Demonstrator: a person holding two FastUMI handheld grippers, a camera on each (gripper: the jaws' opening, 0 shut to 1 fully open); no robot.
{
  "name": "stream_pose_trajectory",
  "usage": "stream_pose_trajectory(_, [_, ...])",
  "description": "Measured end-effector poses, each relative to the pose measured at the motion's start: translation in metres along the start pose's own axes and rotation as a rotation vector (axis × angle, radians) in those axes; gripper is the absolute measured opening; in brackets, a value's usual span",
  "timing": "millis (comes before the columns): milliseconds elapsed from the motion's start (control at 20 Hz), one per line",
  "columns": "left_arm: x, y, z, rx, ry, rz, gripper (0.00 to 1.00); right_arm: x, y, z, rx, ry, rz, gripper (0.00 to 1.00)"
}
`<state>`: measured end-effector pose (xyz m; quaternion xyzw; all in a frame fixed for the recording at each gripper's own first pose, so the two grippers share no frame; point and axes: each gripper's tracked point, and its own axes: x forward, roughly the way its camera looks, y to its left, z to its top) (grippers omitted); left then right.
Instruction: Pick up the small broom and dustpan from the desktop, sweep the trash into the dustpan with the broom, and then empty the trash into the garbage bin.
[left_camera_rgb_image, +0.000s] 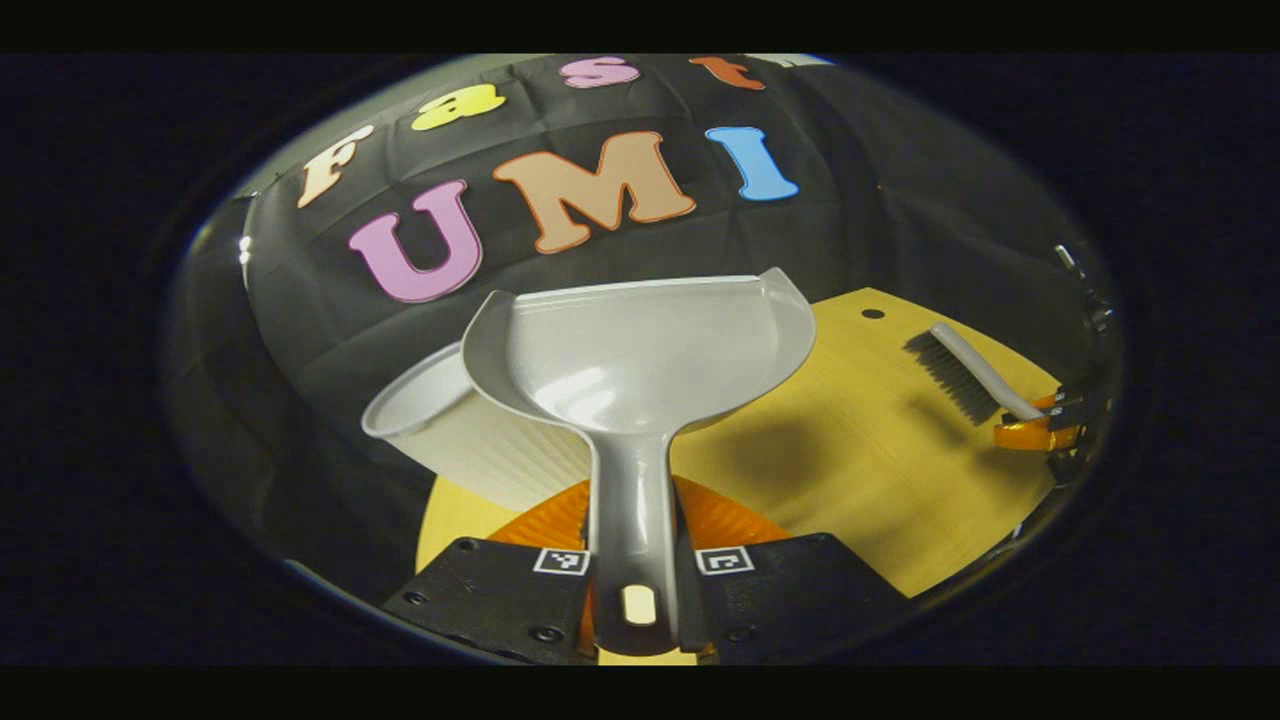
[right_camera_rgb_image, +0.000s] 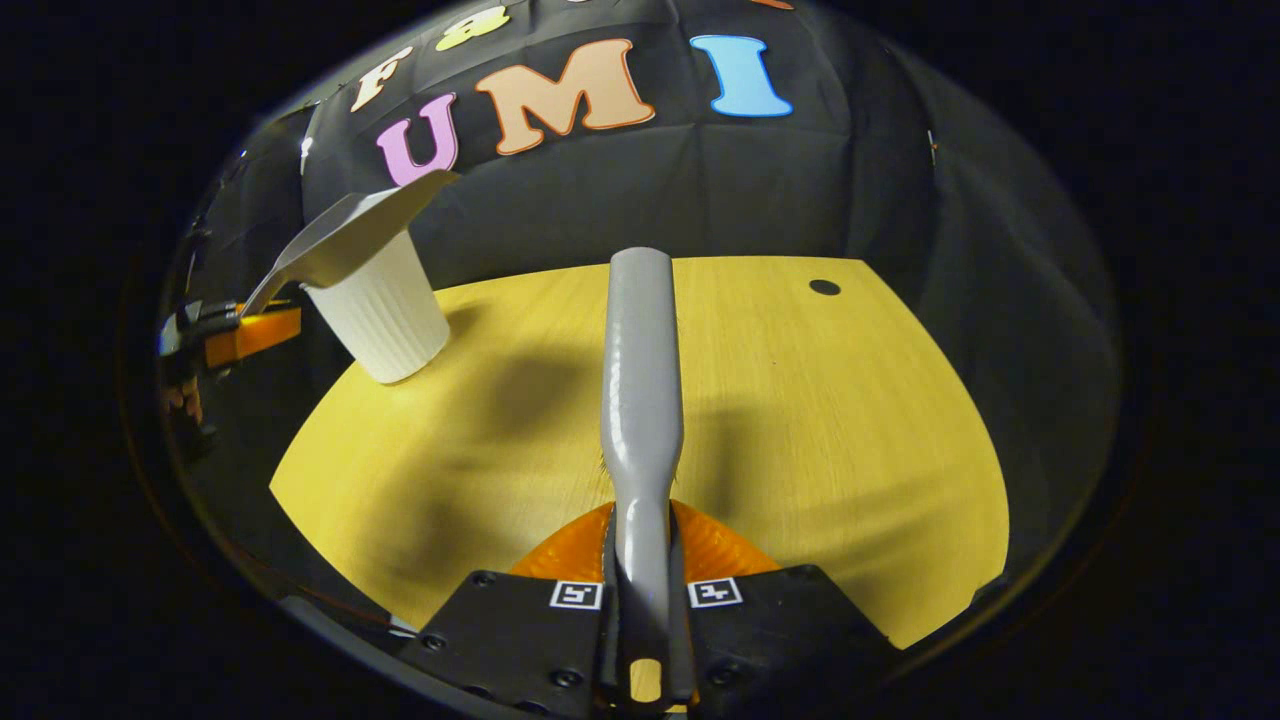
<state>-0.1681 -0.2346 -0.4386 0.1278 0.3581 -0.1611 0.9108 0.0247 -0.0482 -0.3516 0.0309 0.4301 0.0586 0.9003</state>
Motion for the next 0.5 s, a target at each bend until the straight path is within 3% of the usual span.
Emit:
stream_pose_trajectory(50, [0.001, -0.011, -0.016, -0.008, 0.027, -0.014, 0.26, 0.000, 0.001, 0.000, -0.001, 0.007, -0.016, 0.15])
stream_pose_trajectory(100, [0.003, -0.018, -0.033, -0.026, 0.056, -0.023, 0.22, 0.000, 0.000, 0.000, 0.001, 0.018, -0.029, 0.16])
stream_pose_trajectory(300, [0.007, -0.042, -0.096, -0.082, 0.181, -0.039, 0.24, -0.001, 0.000, -0.004, 0.014, 0.101, -0.052, 0.12])
stream_pose_trajectory(500, [0.010, -0.050, -0.134, -0.115, 0.284, -0.042, 0.24, -0.005, 0.000, -0.007, 0.008, 0.185, -0.076, 0.16])
